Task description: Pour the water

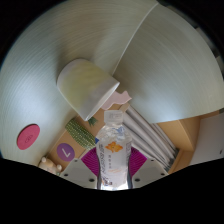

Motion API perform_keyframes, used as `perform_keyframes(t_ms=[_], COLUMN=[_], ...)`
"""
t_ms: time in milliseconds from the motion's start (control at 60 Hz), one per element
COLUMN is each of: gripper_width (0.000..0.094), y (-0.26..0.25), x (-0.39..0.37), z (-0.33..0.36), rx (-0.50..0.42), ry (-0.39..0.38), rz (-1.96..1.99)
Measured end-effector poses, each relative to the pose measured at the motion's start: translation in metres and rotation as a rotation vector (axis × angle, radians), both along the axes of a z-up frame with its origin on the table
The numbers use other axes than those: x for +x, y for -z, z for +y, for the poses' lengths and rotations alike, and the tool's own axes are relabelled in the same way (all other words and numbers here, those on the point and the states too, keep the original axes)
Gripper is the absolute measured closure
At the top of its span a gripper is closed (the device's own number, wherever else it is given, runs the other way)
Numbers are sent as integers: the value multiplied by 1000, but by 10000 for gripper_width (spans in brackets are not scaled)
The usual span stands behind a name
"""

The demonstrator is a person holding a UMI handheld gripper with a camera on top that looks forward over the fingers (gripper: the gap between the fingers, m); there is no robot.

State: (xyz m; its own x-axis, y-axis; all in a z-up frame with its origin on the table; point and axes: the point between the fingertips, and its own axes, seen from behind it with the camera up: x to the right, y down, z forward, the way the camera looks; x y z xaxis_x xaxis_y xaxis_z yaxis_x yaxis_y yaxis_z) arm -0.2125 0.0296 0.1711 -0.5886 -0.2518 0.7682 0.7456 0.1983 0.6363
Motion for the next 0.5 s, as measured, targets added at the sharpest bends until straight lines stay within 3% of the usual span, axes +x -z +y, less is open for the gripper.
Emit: perform_keyframes(t_ms=[217,500], gripper_width=[590,593], y=[19,-19], x=[-20,-3], z=[-3,4], rx=[41,13], ry=[-46,16], rz=[-200,145])
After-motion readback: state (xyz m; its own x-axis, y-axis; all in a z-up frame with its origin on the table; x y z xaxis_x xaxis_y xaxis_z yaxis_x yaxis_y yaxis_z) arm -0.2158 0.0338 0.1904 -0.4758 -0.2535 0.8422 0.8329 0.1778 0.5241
